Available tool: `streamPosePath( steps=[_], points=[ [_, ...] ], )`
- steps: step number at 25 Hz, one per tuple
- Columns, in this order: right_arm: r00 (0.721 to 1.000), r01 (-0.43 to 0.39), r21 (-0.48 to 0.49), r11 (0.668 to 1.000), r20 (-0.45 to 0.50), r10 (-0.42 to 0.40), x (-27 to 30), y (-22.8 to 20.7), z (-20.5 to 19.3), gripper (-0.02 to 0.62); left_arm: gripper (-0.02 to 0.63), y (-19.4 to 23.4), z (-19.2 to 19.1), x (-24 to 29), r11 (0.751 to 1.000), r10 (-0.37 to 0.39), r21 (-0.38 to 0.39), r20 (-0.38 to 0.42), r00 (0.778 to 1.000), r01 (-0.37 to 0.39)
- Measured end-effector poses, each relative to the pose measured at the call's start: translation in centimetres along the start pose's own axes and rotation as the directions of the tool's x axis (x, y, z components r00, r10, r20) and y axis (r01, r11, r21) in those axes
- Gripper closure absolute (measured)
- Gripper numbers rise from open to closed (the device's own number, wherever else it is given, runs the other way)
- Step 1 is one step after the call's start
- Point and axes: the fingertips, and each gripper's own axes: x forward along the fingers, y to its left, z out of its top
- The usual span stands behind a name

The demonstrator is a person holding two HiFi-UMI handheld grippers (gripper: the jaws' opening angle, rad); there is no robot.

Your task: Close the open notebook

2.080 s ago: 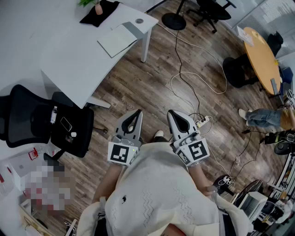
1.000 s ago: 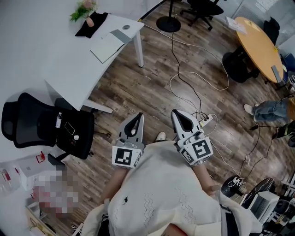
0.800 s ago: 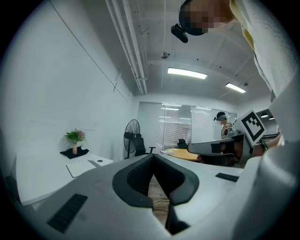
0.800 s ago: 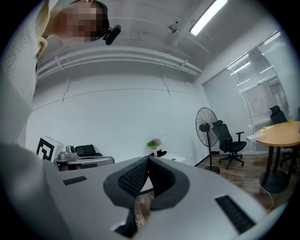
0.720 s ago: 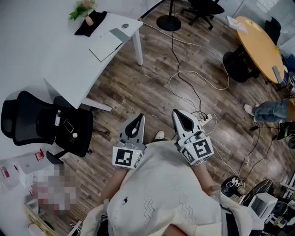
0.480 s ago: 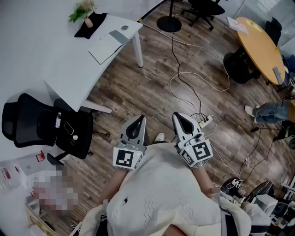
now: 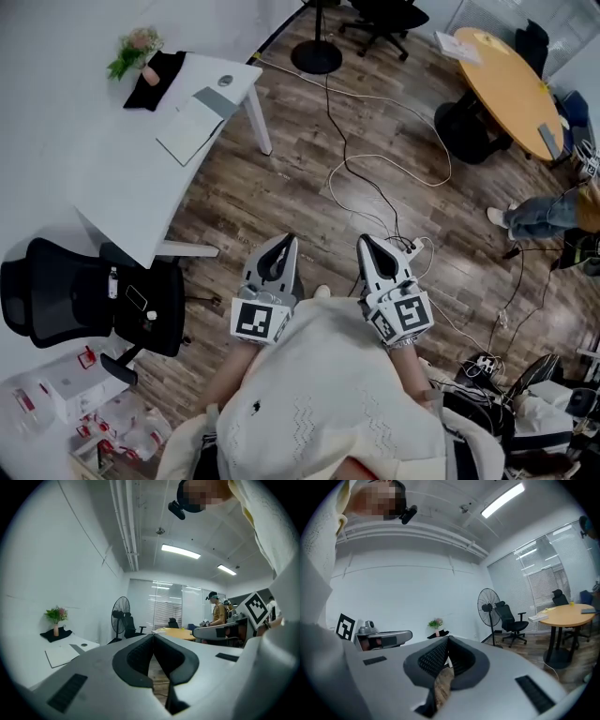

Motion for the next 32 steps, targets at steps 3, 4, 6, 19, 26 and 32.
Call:
streamPosePath(
  steps=[3, 4, 6, 19, 26, 32],
  points=[
    [1.0, 0.024, 0.003, 1.0, -0.001, -0.024, 2.2, -0.8, 0.5, 0.594, 0.594, 1.7, 0.4, 2.2, 1.0, -0.027, -0.006, 0.001, 1.0, 0.027],
    [1.0, 0.027, 0.003, 1.0, -0.003, -0.027, 3.1, -0.9, 0.7, 0.594, 0.594, 2.3, 0.3, 3.0, 0.999, -0.036, -0.01, -0.005, 0.999, 0.036],
    [0.999, 0.033, 0.001, 0.999, -0.006, -0.033, 4.8, -1.0, 1.1, 0.594, 0.594, 3.7, 0.4, 4.4, 0.998, -0.054, -0.021, -0.016, 0.998, 0.054],
    [0.992, 0.126, -0.008, 0.992, -0.004, -0.126, 15.2, -2.0, 3.2, 0.594, 0.594, 12.6, 2.0, 11.8, 0.987, -0.151, -0.06, -0.003, 0.989, 0.151],
    [0.992, 0.122, -0.029, 0.992, -0.015, -0.122, 20.2, -0.8, 3.8, 0.594, 0.594, 17.9, 2.1, 13.2, 0.989, -0.13, -0.074, 0.01, 0.991, 0.13],
    [0.994, 0.097, -0.025, 0.995, -0.038, -0.098, 22.8, -0.4, 3.9, 0.594, 0.594, 20.5, 1.7, 13.1, 0.991, -0.088, -0.097, 0.004, 0.996, 0.088]
  ],
)
